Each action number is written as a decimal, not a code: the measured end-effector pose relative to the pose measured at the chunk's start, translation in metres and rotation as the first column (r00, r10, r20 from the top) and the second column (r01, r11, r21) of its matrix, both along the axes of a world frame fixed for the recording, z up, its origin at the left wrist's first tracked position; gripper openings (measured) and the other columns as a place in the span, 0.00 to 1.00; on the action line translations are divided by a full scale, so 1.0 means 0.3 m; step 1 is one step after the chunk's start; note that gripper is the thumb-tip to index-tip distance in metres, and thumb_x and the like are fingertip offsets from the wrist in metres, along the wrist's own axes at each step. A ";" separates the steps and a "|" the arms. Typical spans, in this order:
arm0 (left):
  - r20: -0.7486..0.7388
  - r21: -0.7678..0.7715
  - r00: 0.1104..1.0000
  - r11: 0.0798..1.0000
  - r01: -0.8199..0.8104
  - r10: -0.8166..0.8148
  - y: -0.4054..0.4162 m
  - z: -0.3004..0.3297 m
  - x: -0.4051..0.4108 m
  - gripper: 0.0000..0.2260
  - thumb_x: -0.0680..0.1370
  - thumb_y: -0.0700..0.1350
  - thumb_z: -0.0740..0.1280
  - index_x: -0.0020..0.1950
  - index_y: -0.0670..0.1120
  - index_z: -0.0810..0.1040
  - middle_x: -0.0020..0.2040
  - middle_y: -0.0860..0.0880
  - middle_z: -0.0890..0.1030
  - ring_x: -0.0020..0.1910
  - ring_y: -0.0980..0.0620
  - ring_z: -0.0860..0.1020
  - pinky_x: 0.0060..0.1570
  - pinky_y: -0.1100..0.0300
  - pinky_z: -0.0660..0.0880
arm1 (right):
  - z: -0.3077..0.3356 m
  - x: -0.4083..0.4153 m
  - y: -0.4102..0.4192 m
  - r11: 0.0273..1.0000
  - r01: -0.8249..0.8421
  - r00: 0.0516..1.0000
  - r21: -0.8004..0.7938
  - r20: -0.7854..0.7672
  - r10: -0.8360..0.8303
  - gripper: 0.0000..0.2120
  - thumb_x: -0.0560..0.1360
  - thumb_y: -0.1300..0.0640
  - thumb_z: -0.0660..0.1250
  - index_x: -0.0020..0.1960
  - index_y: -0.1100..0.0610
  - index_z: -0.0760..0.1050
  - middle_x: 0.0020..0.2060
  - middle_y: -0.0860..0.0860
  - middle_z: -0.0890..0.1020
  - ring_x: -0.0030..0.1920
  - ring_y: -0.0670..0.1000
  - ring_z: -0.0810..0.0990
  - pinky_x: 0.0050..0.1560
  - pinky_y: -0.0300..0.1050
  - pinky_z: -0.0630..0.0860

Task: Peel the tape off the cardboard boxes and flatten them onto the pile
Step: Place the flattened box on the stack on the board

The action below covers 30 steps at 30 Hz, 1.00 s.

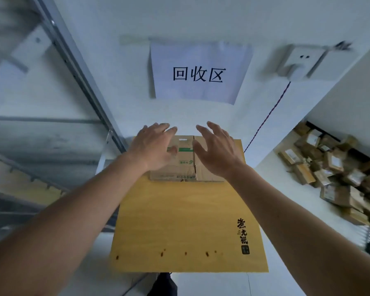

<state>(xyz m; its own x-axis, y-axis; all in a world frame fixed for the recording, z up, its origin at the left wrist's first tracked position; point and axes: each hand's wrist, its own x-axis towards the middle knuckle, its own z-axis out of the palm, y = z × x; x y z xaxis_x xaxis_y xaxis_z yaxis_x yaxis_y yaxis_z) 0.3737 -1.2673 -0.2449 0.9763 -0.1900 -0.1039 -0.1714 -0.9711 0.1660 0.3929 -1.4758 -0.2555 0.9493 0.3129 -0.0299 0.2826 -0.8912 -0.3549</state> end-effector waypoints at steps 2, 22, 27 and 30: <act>0.035 0.012 0.999 1.000 -0.021 0.021 -0.024 0.085 -0.103 0.30 0.84 0.58 0.63 0.83 0.48 0.60 0.82 0.46 0.63 0.80 0.44 0.62 0.79 0.41 0.58 | 0.078 -0.074 -0.018 0.999 -0.040 0.998 -0.008 0.040 0.041 0.29 0.83 0.37 0.53 0.82 0.46 0.60 0.82 0.52 0.60 0.80 0.56 0.61 0.77 0.56 0.61; 0.380 -0.063 0.821 0.898 -0.436 0.426 0.126 0.798 -1.145 0.27 0.83 0.59 0.62 0.81 0.51 0.65 0.77 0.50 0.70 0.75 0.47 0.70 0.71 0.43 0.71 | 0.818 -0.835 0.235 0.832 -0.555 0.753 0.004 0.429 0.500 0.27 0.84 0.40 0.55 0.79 0.50 0.66 0.77 0.51 0.70 0.74 0.56 0.71 0.71 0.54 0.69; 0.435 -0.075 0.759 0.860 -0.505 0.484 0.307 0.903 -1.369 0.25 0.83 0.57 0.65 0.78 0.50 0.70 0.78 0.49 0.71 0.75 0.46 0.70 0.70 0.42 0.72 | 0.914 -0.991 0.462 0.741 -0.672 0.651 0.002 0.479 0.589 0.25 0.84 0.41 0.57 0.77 0.51 0.69 0.73 0.51 0.75 0.69 0.57 0.76 0.66 0.54 0.74; 0.444 -0.069 0.713 0.814 -0.576 0.542 0.443 0.936 -1.487 0.23 0.82 0.57 0.64 0.77 0.52 0.71 0.72 0.49 0.75 0.70 0.46 0.74 0.66 0.44 0.74 | 0.955 -1.084 0.623 0.676 -0.737 0.584 0.015 0.517 0.626 0.22 0.83 0.43 0.59 0.74 0.49 0.72 0.69 0.51 0.78 0.63 0.57 0.80 0.61 0.53 0.77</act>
